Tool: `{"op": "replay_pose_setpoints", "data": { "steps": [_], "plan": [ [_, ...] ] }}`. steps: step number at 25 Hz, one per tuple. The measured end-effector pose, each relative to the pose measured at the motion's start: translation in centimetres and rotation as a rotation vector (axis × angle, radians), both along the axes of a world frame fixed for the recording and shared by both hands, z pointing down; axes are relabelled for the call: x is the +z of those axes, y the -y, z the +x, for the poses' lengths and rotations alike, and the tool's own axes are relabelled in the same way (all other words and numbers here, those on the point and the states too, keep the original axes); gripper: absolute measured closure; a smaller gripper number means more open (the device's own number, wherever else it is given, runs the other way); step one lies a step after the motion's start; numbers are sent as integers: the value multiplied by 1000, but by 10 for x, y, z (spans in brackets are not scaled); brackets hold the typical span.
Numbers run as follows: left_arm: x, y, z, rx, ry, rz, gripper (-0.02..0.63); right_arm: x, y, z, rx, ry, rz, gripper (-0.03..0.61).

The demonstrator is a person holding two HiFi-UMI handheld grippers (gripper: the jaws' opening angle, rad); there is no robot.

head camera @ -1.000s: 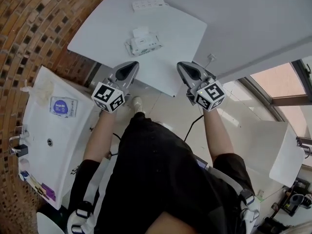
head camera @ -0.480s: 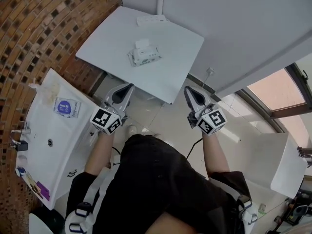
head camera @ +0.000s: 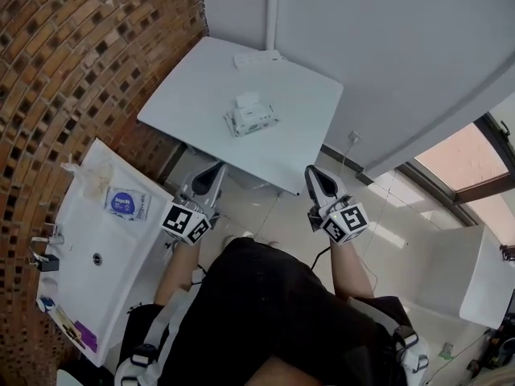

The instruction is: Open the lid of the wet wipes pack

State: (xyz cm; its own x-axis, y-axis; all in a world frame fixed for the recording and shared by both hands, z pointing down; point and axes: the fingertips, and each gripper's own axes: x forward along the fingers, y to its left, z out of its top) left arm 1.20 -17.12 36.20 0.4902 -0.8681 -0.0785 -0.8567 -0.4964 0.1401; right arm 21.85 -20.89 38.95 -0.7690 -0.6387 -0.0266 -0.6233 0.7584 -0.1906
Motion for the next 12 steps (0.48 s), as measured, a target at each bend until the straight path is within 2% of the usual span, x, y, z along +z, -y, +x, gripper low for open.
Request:
{"op": "replay_pose_setpoints", "data": {
  "steps": [7, 12],
  "plan": [
    [5, 6, -21, 25, -2, 19, 612, -7, 7, -30, -5, 7, 15, 574],
    [0, 13, -30, 16, -47, -16, 612, -8, 10, -34, 0, -1, 14, 574]
  ]
}}
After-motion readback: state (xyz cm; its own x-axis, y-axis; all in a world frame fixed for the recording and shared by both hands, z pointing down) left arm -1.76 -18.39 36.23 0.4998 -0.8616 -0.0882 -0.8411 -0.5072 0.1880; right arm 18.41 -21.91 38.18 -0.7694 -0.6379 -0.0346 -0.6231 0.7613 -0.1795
